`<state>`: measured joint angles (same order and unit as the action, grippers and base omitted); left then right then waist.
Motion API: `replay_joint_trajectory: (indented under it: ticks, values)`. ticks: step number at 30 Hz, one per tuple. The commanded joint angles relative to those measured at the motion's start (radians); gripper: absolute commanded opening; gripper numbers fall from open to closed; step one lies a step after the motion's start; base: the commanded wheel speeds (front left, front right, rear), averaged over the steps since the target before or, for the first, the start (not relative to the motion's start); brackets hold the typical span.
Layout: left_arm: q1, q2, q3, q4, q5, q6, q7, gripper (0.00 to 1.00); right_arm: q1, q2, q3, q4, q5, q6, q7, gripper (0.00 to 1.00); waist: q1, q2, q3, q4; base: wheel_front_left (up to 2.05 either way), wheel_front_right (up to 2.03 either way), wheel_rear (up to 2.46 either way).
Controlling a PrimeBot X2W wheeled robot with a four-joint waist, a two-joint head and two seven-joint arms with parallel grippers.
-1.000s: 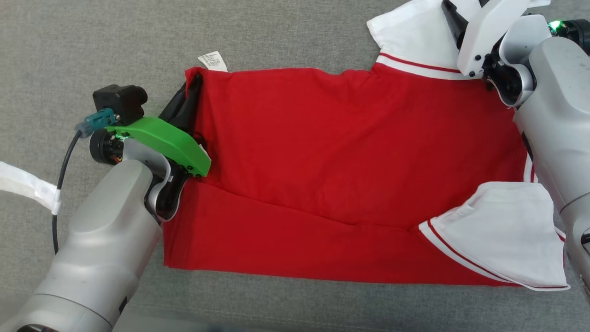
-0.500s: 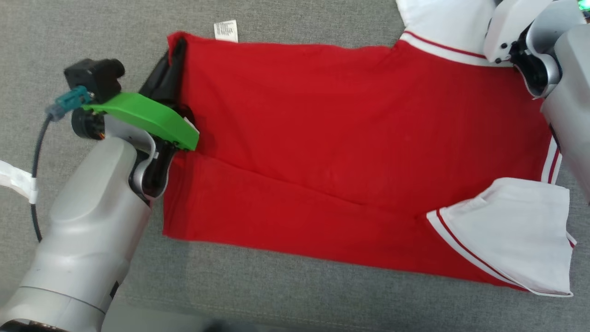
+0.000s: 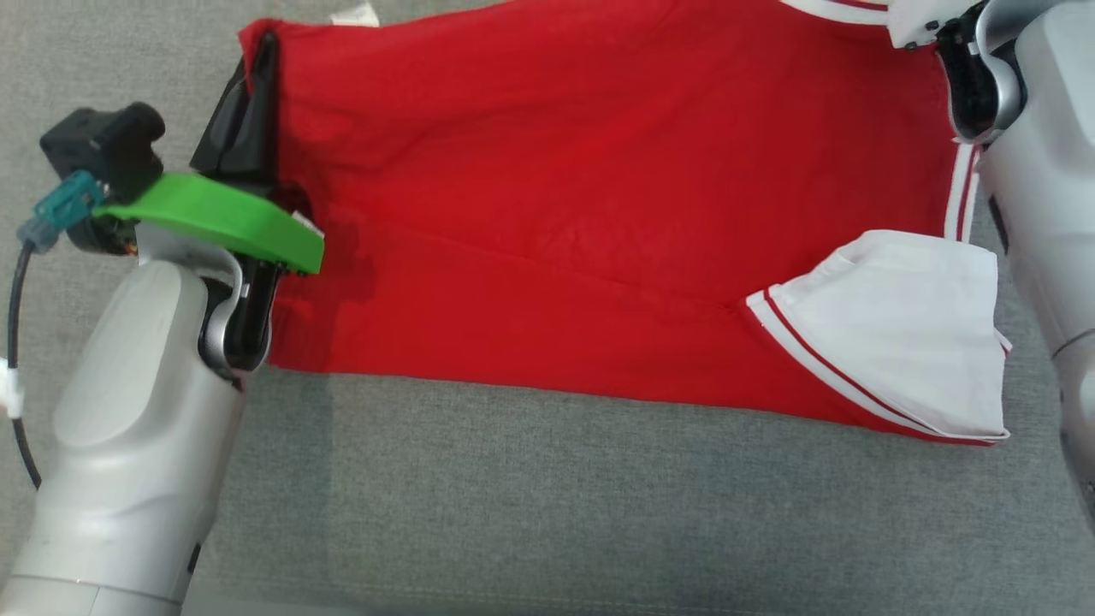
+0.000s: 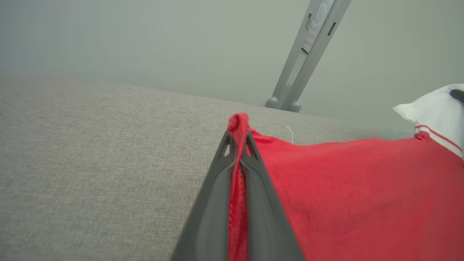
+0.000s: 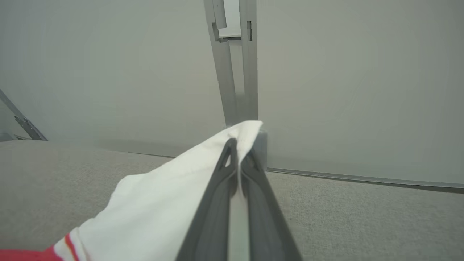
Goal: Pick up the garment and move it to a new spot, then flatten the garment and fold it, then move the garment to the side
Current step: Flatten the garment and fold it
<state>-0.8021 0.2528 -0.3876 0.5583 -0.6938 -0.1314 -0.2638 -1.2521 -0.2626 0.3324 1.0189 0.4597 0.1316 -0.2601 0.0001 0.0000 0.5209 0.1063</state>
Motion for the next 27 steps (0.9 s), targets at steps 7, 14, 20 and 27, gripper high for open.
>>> replay_joint_trajectory:
  ticks: [7,14,20,27]
  values:
    - [0.110,0.083,0.036,0.010,0.024,0.001,0.001,0.00,0.254,0.026,-0.030,-0.307,0.078,-0.002,-0.004,0.00,-0.0001,0.0000,-0.056,-0.114,0.00,0.00,0.00]
    - [0.207,0.121,0.064,-0.001,0.046,0.001,0.000,0.00,0.563,0.019,-0.030,-0.556,0.161,-0.002,-0.004,0.00,-0.0001,0.0000,-0.081,-0.163,0.00,0.00,0.00]
    - [0.307,0.105,0.123,-0.048,0.072,0.001,0.000,0.00,0.753,0.051,-0.053,-0.644,0.200,-0.002,-0.005,0.00,-0.0001,0.0000,-0.118,-0.181,0.00,0.00,0.00]
    - [0.430,0.065,0.191,-0.118,0.116,0.001,0.001,0.00,0.867,0.096,-0.084,-0.646,0.201,-0.002,-0.005,0.00,-0.0001,0.0000,-0.182,-0.174,0.00,0.00,0.00]
